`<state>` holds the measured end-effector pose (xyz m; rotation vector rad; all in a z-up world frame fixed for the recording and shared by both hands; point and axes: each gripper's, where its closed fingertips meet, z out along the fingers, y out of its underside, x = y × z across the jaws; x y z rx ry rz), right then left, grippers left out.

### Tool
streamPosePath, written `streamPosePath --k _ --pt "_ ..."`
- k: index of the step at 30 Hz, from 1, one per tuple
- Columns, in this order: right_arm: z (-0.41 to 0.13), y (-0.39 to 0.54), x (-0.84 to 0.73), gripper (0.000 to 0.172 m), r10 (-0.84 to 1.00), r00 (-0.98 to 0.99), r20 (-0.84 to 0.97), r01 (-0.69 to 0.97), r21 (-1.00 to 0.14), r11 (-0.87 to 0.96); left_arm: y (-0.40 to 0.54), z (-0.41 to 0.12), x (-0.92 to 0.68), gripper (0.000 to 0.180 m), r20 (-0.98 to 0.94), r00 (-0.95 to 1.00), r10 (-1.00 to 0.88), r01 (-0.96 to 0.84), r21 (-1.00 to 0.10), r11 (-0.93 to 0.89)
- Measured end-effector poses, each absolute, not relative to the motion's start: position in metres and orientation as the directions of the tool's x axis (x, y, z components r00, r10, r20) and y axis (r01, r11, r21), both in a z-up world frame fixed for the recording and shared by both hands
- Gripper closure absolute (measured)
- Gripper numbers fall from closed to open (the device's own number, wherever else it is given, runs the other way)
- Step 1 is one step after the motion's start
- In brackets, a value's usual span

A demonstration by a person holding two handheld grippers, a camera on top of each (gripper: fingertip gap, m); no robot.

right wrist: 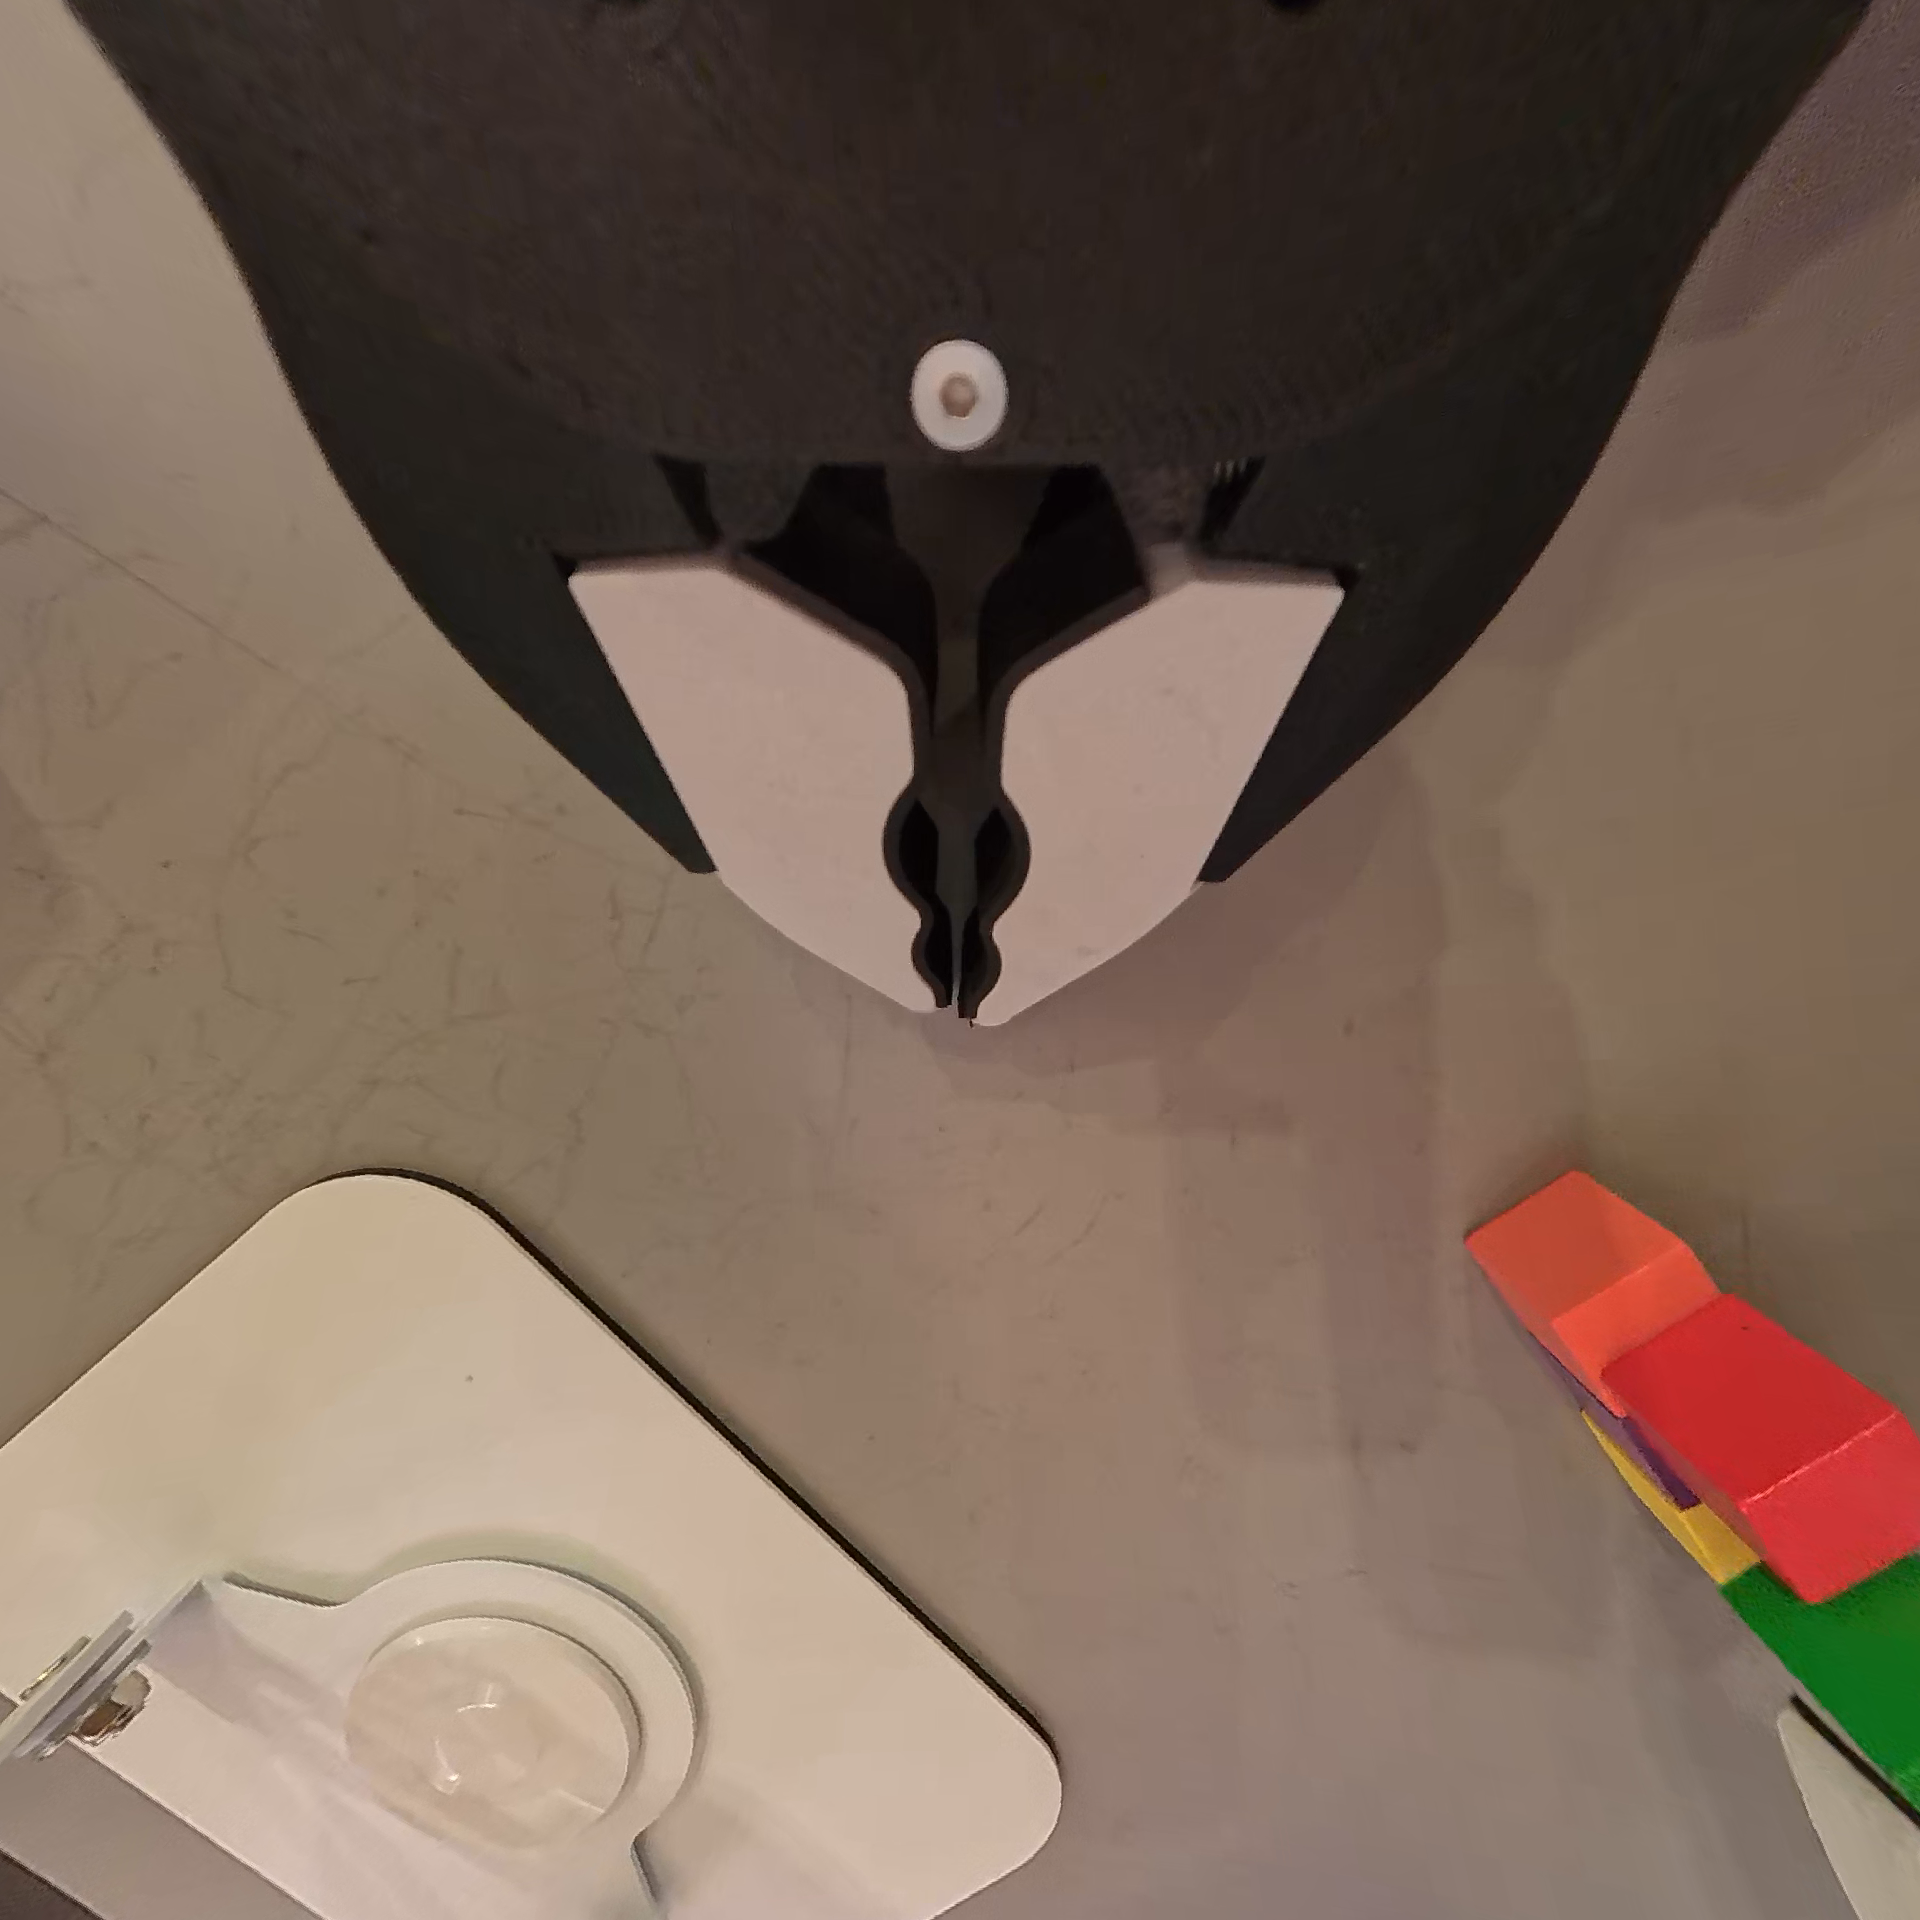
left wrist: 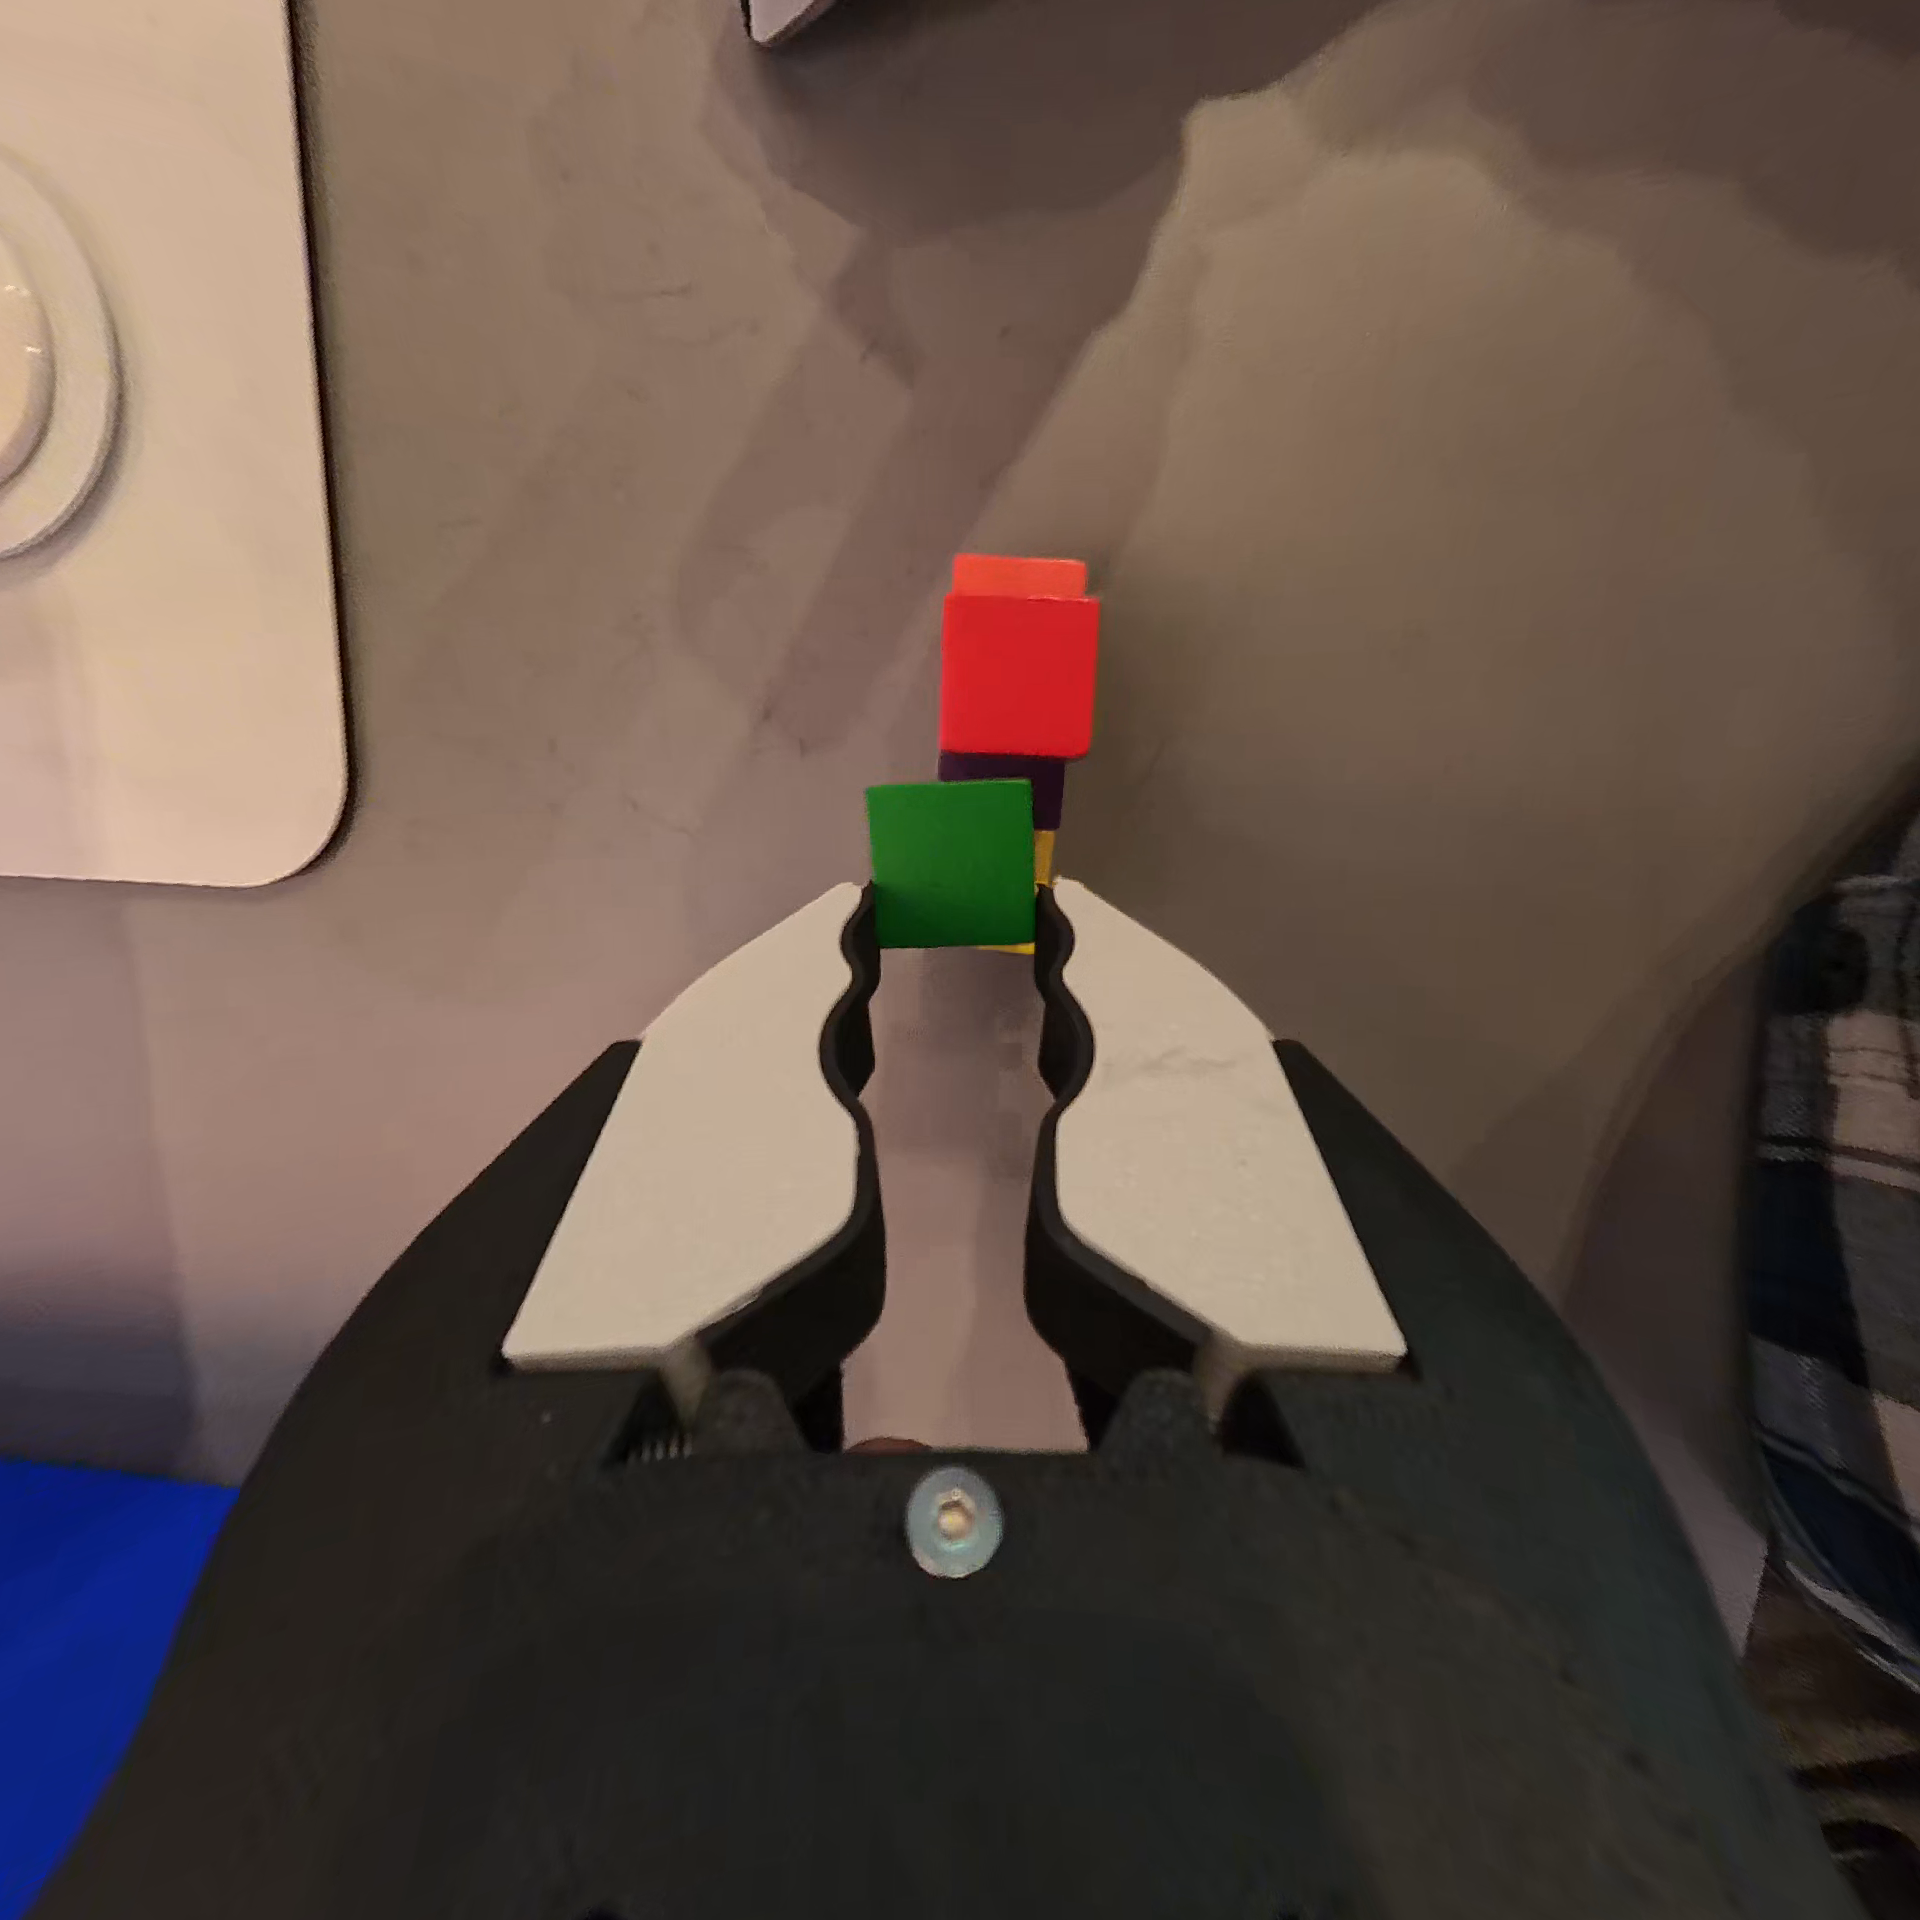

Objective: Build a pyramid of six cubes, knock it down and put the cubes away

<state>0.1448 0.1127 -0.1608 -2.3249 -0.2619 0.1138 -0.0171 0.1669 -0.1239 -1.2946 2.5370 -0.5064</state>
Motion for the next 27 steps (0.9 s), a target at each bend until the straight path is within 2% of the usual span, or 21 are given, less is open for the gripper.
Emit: streamPosePath --k 15,27 --pt "-0.161 0.114 0.144 0.17 0.227 0.974 -0.002 0.156 -0.721 -0.676 0.163 -0.137 -0.02 0.153 -0.058 -0.597 -0.8 -0.73 -0.374 0.572" --pt "-0.16 0.114 0.144 0.17 0.225 0.974 -0.002 0.155 -0.721 -0.676 0.16 -0.138 -0.015 0.153 -0.048 -0.625 -0.779 -0.707 -0.389 0.591"
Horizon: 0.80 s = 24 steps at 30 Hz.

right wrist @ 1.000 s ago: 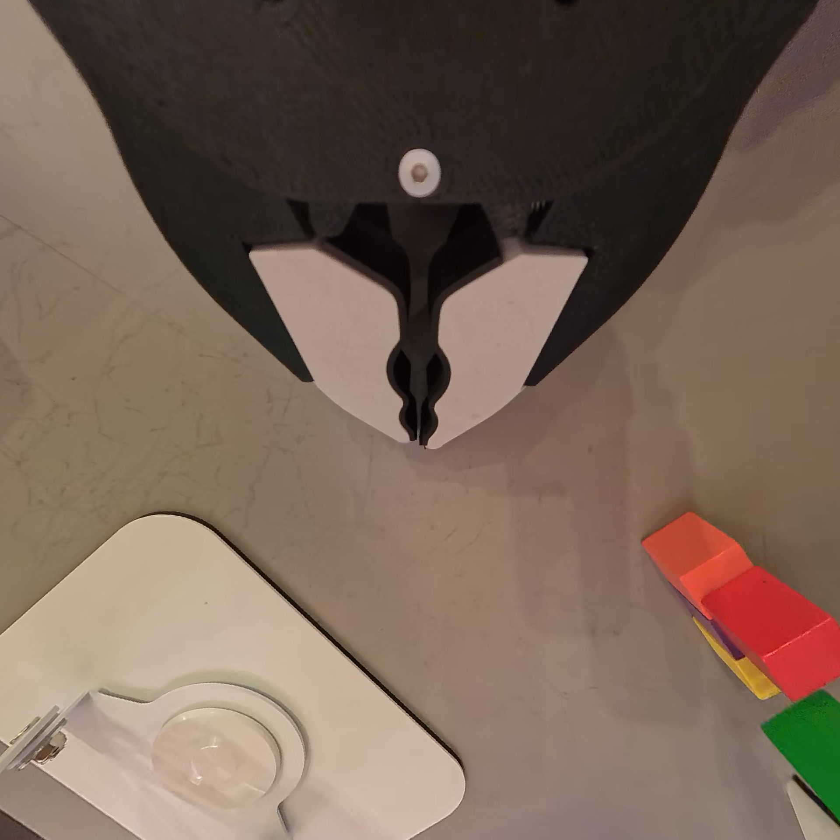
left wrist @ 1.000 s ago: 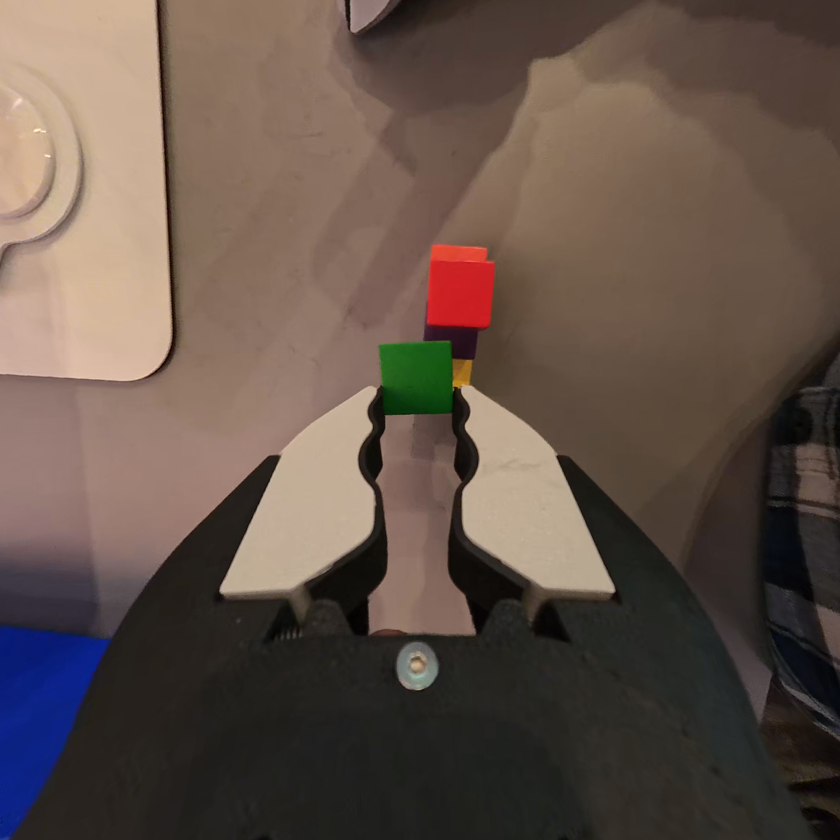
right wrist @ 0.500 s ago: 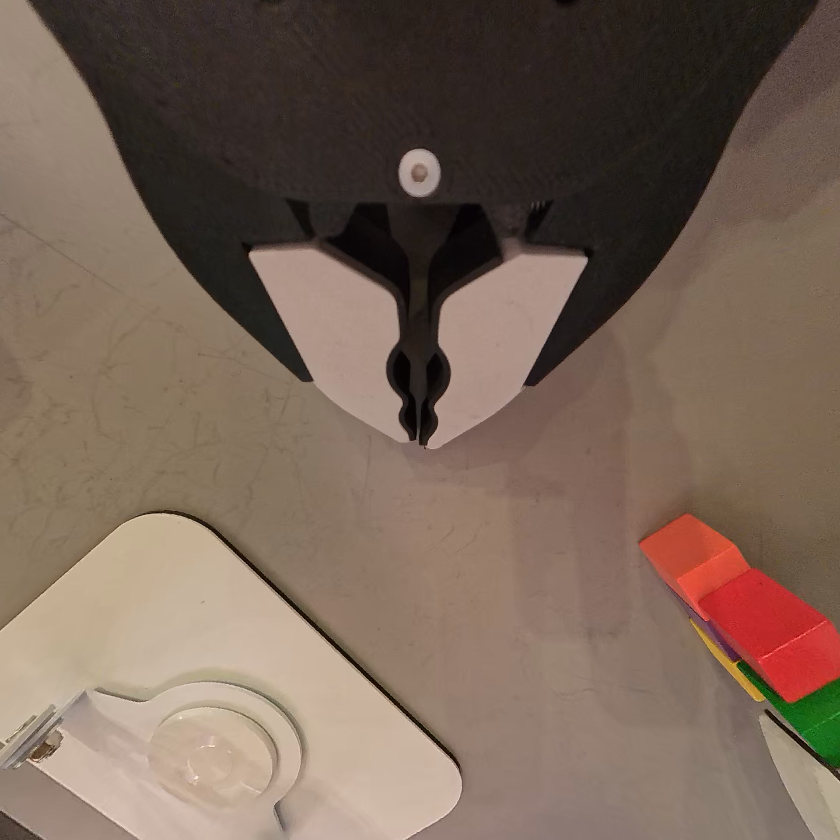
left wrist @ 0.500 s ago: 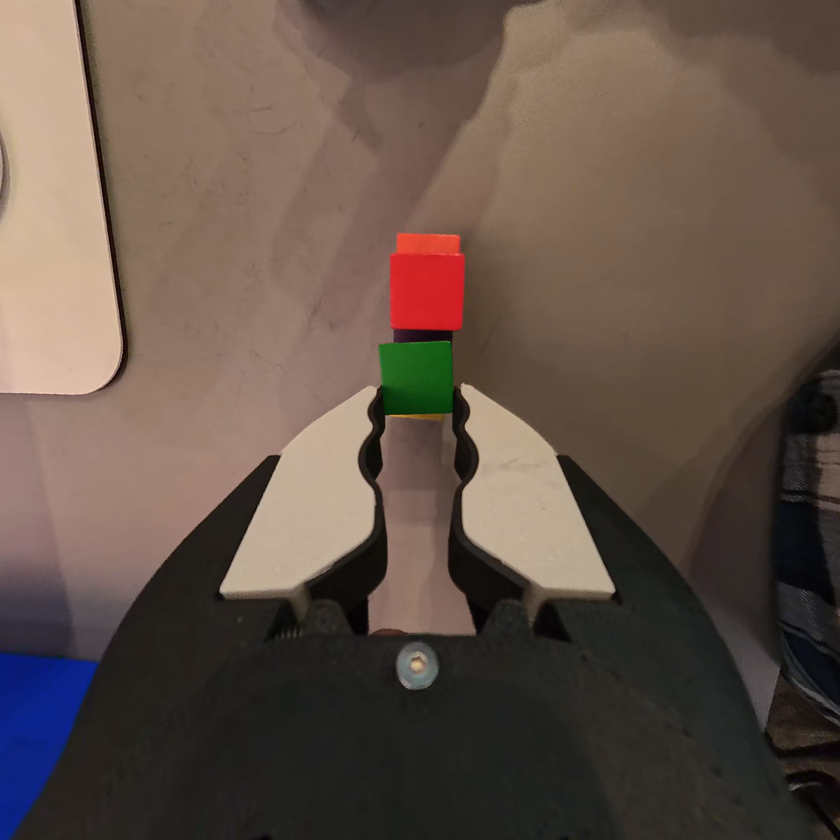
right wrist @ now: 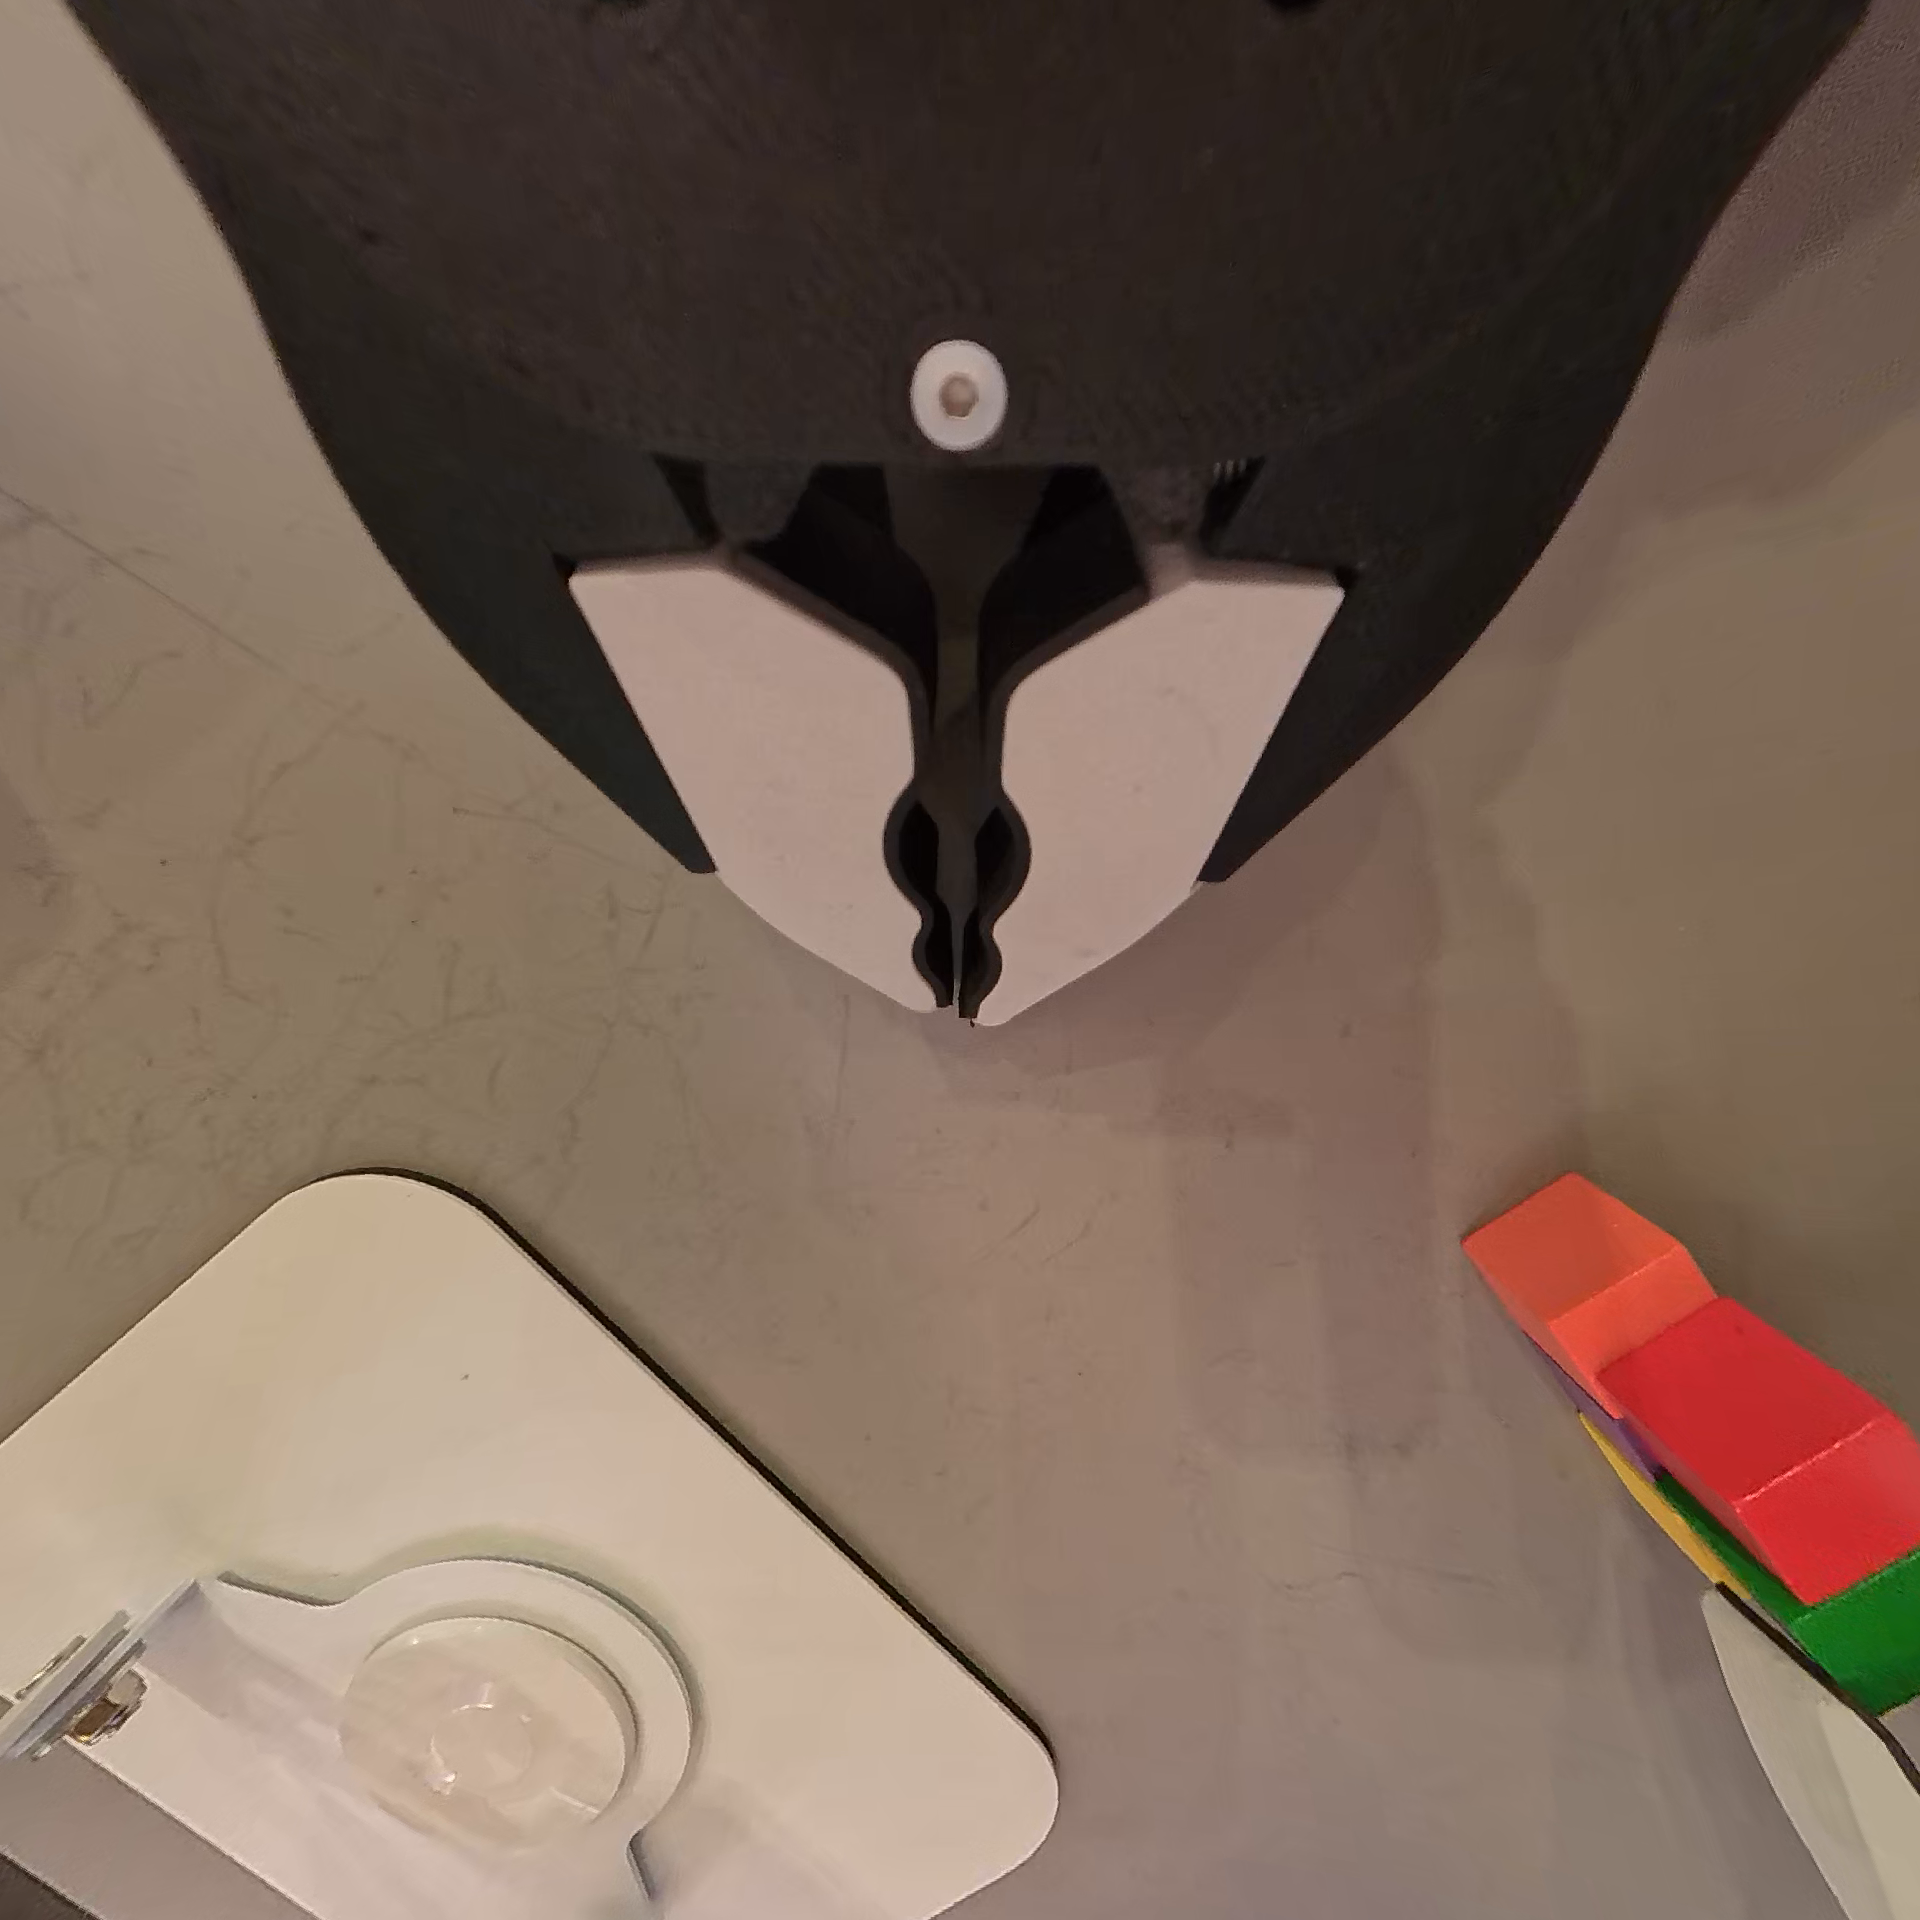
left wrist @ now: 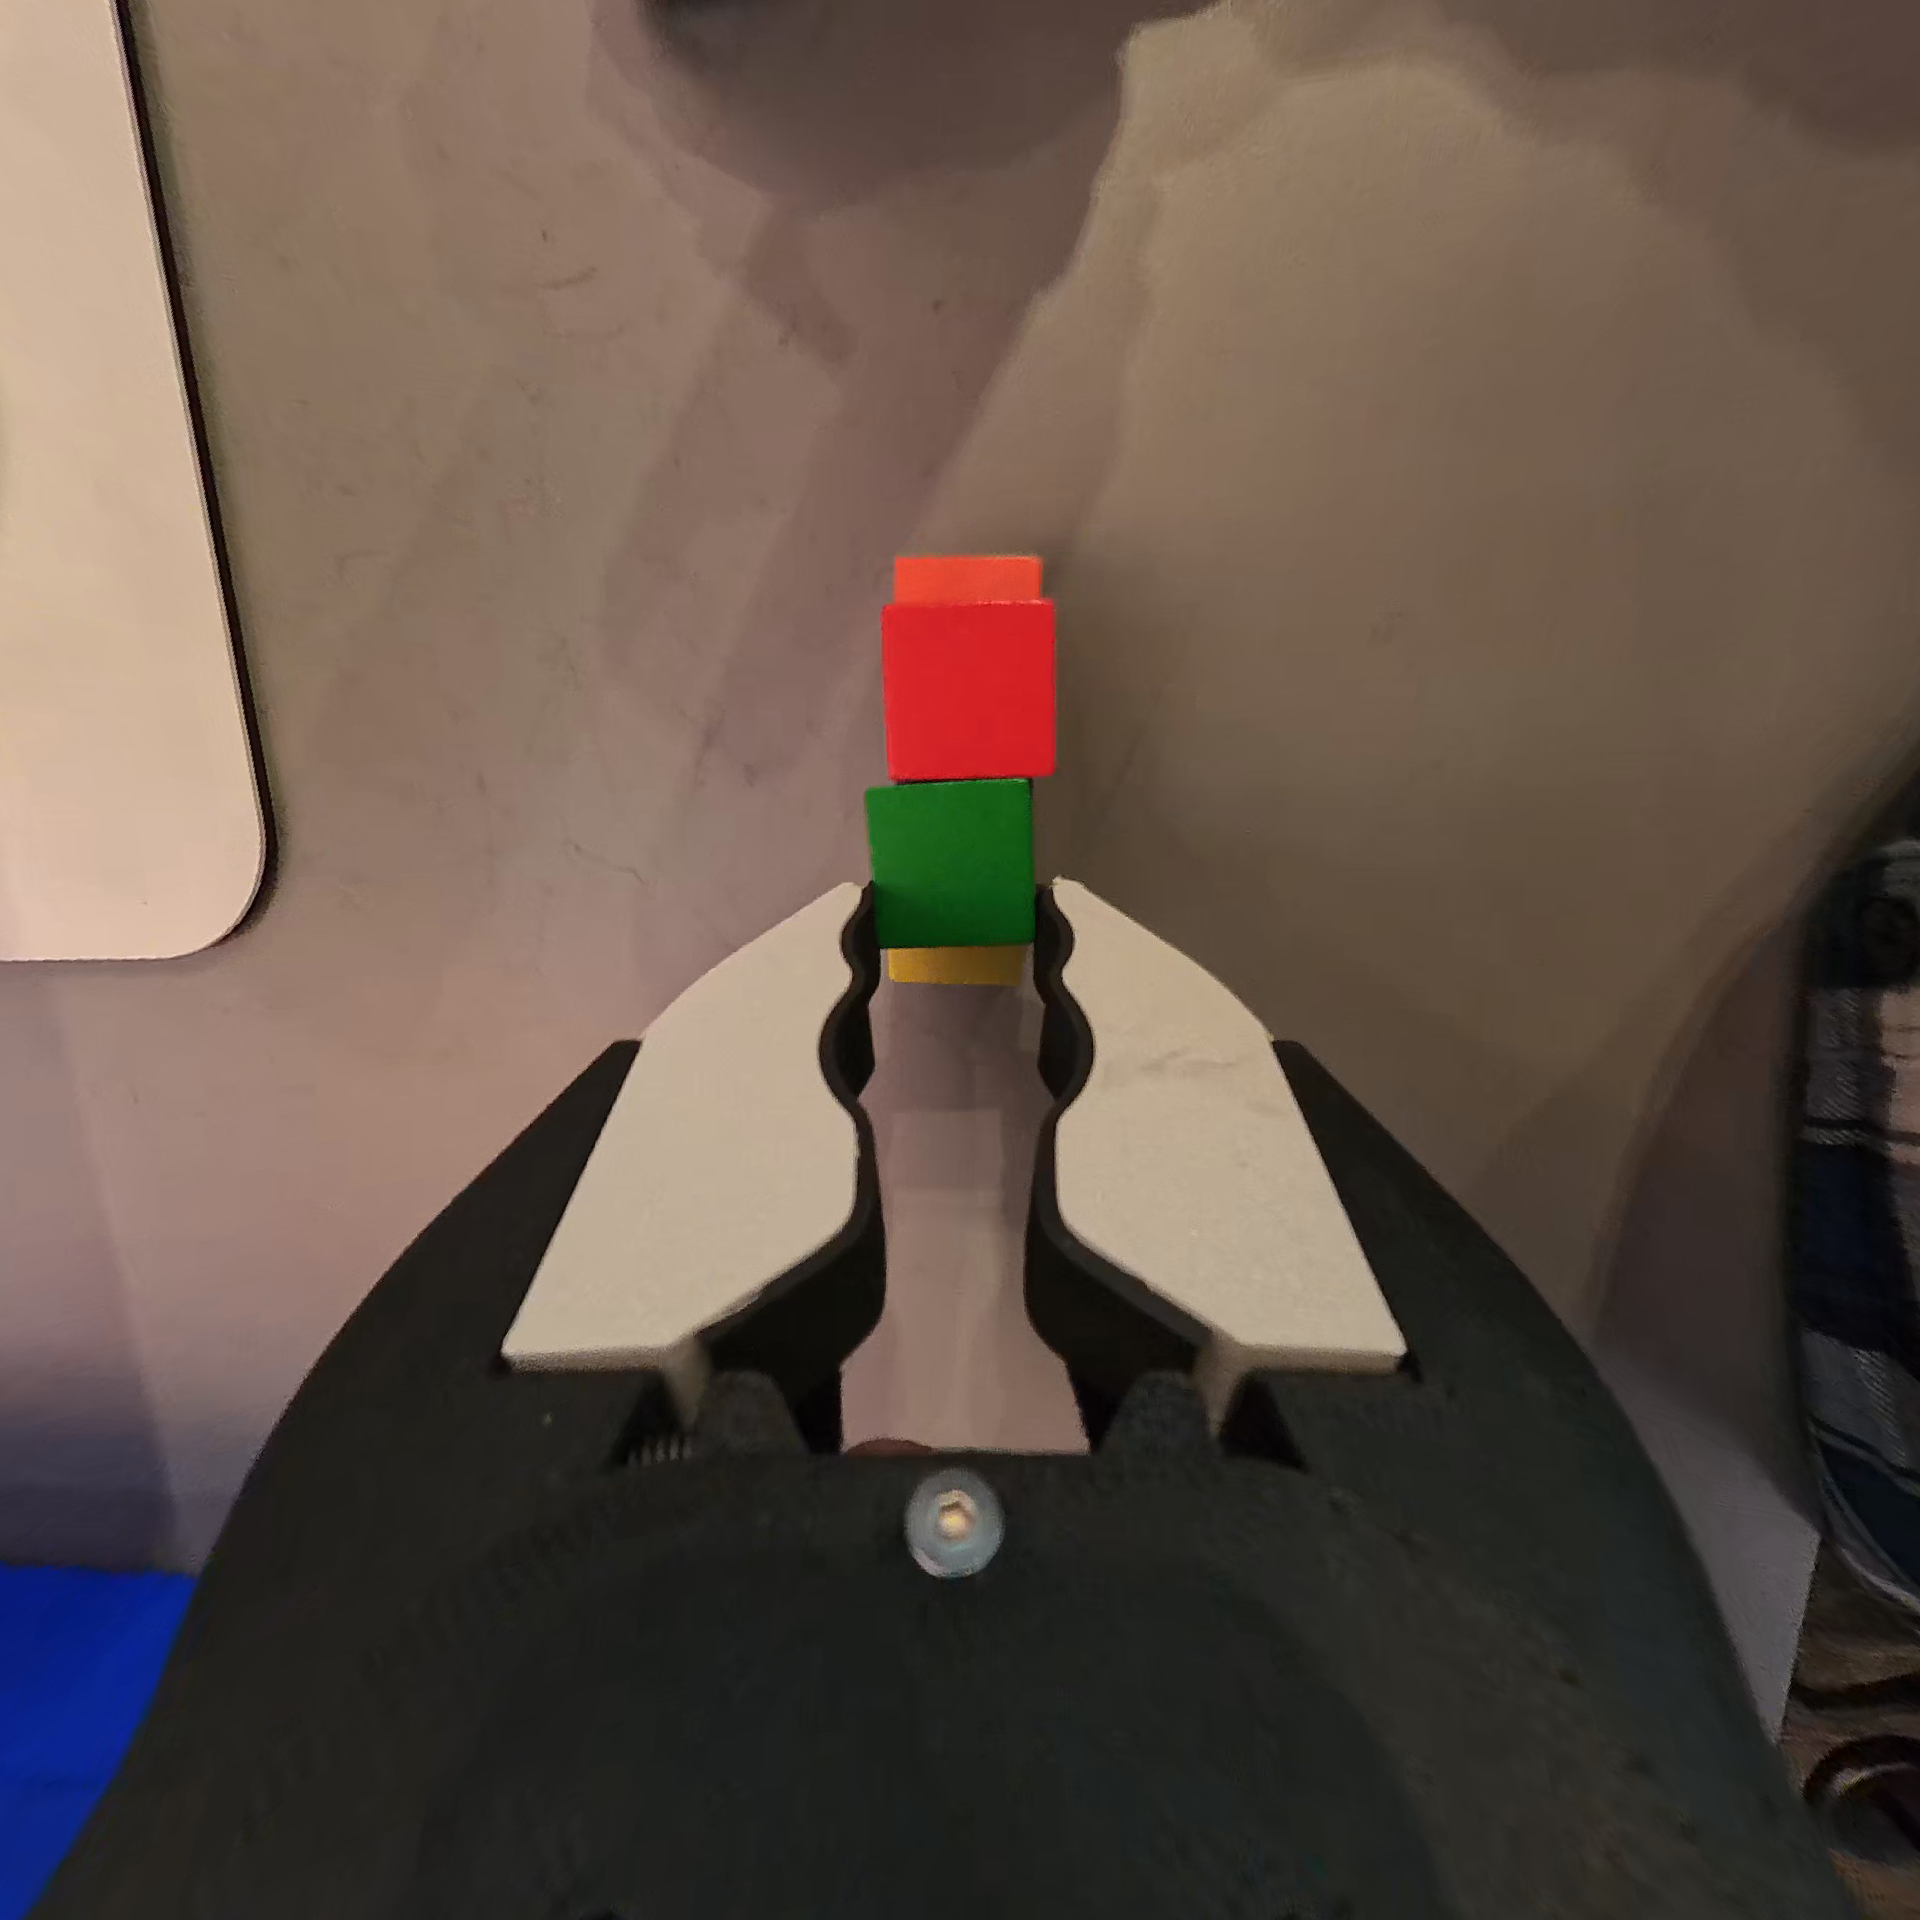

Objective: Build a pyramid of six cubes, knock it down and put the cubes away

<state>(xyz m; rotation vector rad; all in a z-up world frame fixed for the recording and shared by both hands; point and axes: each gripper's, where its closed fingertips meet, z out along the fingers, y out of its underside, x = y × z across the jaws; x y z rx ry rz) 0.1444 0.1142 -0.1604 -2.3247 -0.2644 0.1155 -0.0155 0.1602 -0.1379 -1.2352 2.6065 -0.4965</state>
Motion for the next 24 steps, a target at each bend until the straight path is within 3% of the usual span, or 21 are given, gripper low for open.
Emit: streamPosePath --k 18,21,24 --pt "-0.16 0.114 0.145 0.171 0.221 0.975 -0.002 0.151 -0.721 -0.676 0.158 -0.14 -0.017 0.153 -0.006 -0.652 -0.758 -0.689 -0.412 0.596" --pt "-0.16 0.113 0.145 0.171 0.221 0.975 -0.002 0.152 -0.721 -0.676 0.16 -0.14 -0.018 0.132 0.004 -0.636 -0.772 -0.704 -0.412 0.578" --pt "-0.16 0.113 0.145 0.171 0.22 0.975 -0.002 0.151 -0.721 -0.676 0.166 -0.124 -0.022 0.127 0.015 -0.611 -0.791 -0.711 -0.451 0.54"
